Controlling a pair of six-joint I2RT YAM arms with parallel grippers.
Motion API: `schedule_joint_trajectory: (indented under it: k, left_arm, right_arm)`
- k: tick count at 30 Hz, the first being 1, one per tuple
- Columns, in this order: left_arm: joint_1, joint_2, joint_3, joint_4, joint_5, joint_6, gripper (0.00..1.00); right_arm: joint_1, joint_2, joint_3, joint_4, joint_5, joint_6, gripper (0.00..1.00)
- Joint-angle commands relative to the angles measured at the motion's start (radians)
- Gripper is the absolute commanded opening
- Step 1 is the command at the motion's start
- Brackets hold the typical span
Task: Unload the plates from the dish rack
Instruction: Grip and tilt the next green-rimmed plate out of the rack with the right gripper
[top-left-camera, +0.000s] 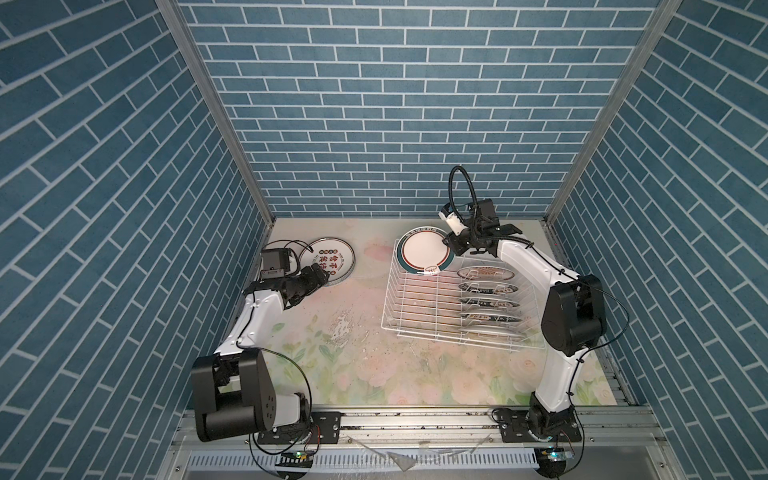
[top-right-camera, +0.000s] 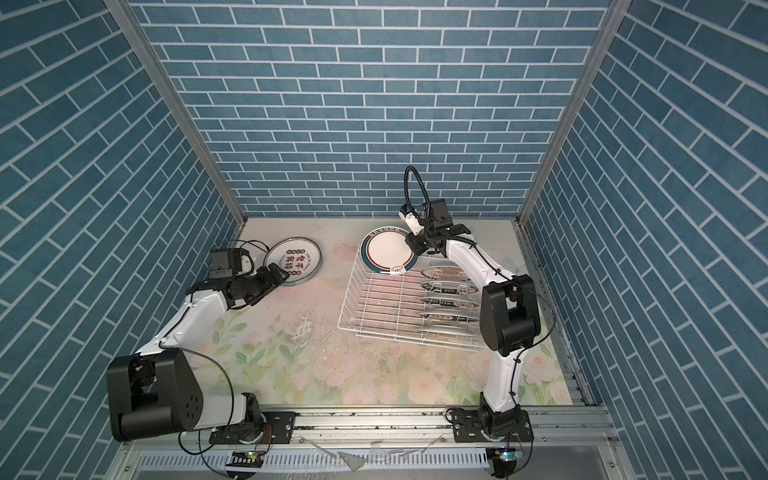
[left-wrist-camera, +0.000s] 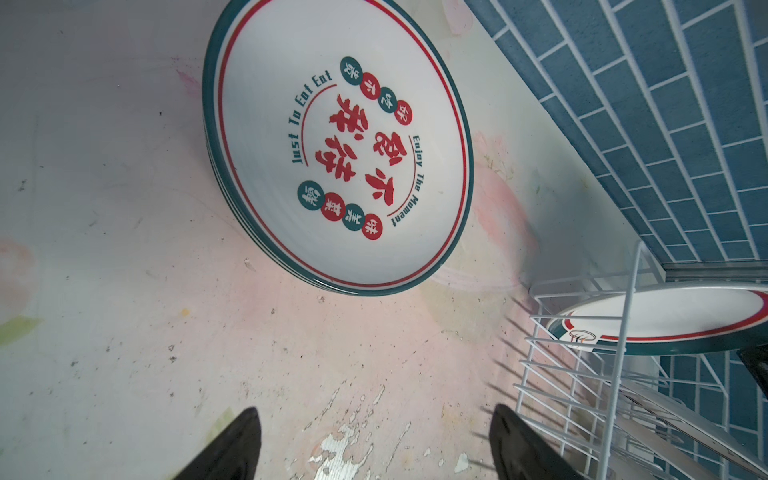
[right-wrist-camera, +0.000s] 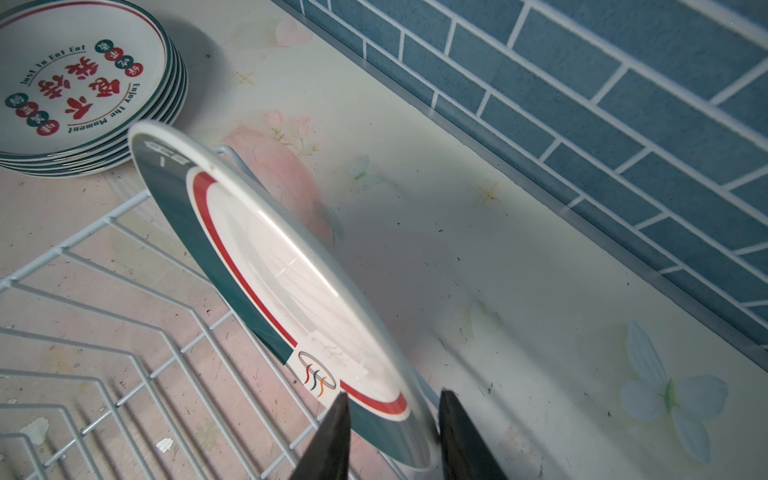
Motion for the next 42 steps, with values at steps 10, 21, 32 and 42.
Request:
schedule_joint_trajectory:
  k: [10,21,32,42]
  left_arm:
    - [-0.007,0.044,-0.008,0.036,0.014,-0.005,0.87]
    - [-0.009,0.079,-0.008,0.055,0.026,-0.008,0.86]
    - [-0.008,0.09,-0.013,0.06,0.026,-0.007,0.86]
    - [-0.016,0.11,-0.008,0.071,0.034,-0.013,0.86]
  right_arm:
    - [0.001,-0.044,-0.027,0.002,-0.074,-0.026,0.25]
    - [0.0,-0.07,-0.096,-0.005,-0.164,-0.053,0.18]
    - [0.003,-0.092,-0.17,0.039,-0.224,-0.106,0.11]
    - [0.002,-0.146,-0.272,0.164,-0.108,-0.088,0.0]
